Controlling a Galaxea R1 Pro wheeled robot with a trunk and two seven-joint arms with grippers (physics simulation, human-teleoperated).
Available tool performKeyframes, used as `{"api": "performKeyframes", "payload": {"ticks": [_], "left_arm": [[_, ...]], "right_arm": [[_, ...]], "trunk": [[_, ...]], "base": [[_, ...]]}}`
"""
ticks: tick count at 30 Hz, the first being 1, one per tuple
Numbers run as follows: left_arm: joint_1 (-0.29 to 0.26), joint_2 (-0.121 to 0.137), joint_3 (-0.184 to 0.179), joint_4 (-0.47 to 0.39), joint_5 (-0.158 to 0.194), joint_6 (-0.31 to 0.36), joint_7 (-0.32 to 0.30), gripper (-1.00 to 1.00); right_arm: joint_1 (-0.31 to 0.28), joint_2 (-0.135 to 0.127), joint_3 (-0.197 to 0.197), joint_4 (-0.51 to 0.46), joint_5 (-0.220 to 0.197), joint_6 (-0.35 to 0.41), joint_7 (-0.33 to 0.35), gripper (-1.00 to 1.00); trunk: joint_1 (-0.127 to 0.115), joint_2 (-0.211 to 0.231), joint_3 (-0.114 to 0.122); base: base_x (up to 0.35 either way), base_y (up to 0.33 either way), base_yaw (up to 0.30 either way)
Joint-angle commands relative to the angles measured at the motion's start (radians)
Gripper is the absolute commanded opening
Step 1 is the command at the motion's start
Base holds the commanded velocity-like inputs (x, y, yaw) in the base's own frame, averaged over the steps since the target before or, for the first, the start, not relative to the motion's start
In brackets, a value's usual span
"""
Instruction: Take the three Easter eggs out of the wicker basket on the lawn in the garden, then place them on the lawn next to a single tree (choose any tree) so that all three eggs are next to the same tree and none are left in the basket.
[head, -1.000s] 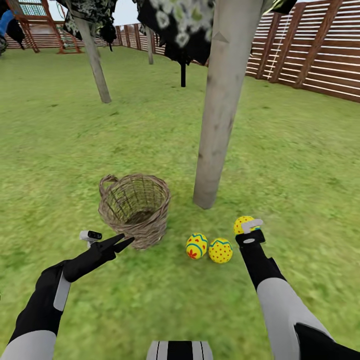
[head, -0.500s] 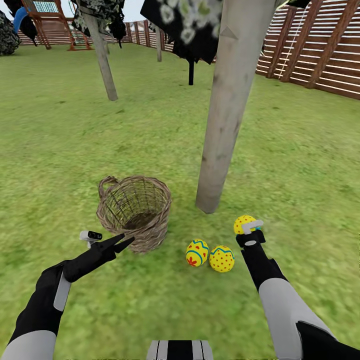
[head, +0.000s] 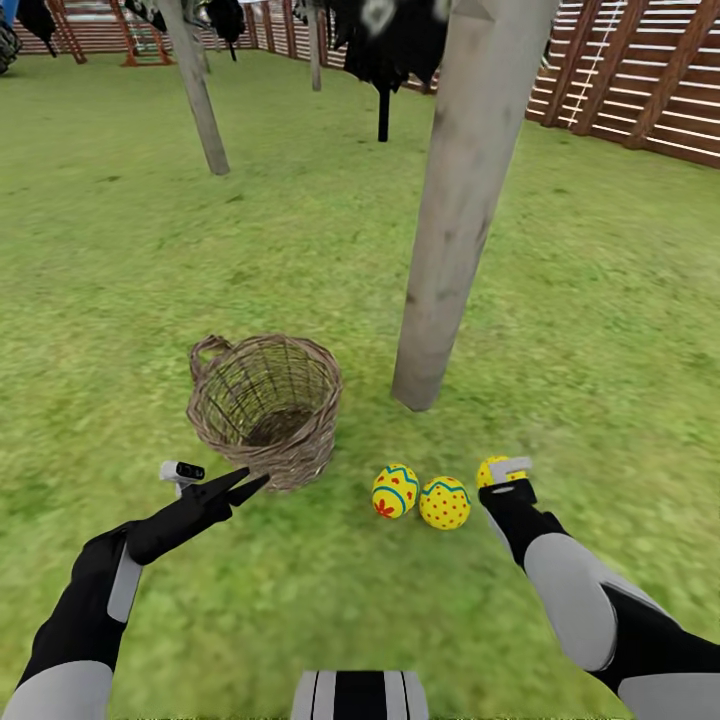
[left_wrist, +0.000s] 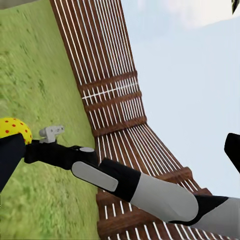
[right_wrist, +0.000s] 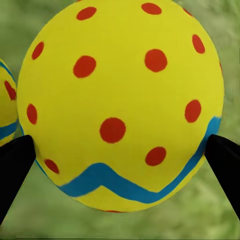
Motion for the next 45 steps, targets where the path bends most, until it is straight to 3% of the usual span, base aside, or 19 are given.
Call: {"api": "performKeyframes", "payload": {"ticks": [1,23,32,35,45], "left_arm": [[0.0,0.0,0.0,0.0,0.0,0.011,-0.004,1.0],[0.0,0.0,0.0,0.001,-0.002,0.011,-0.003,1.0],[0.0,0.0,0.0,0.002,-0.001,0.011,-0.004,1.0],[0.0,-0.013,0.0,0.003,0.0,0.01,-0.005,1.0],[0.0,-0.015,0.0,0.002,0.0,0.009,-0.005,1.0]], "right_arm": [[-0.001,0.001,-0.002,0.0,0.007,0.006,0.001,-1.0],[-0.001,0.001,-0.004,-0.008,0.003,0.019,-0.008,-1.0],[-0.001,-0.001,-0.004,-0.008,0.004,0.02,-0.008,-1.0],[-0.001,-0.001,-0.004,-0.009,0.003,0.02,-0.008,-1.0],[0.0,0.009,0.001,-0.009,0.01,0.017,-0.008,-1.0]], "trunk": [[0.0,-0.001,-0.005],[0.01,-0.006,-0.09],[0.01,-0.006,-0.09],[0.01,-0.006,-0.09],[0.015,-0.008,-0.128]], "base": [[0.0,0.0,0.0],[0.0,0.0,0.0],[0.11,-0.059,0.0],[0.02,-0.011,0.0],[0.001,0.0,0.0]]}}
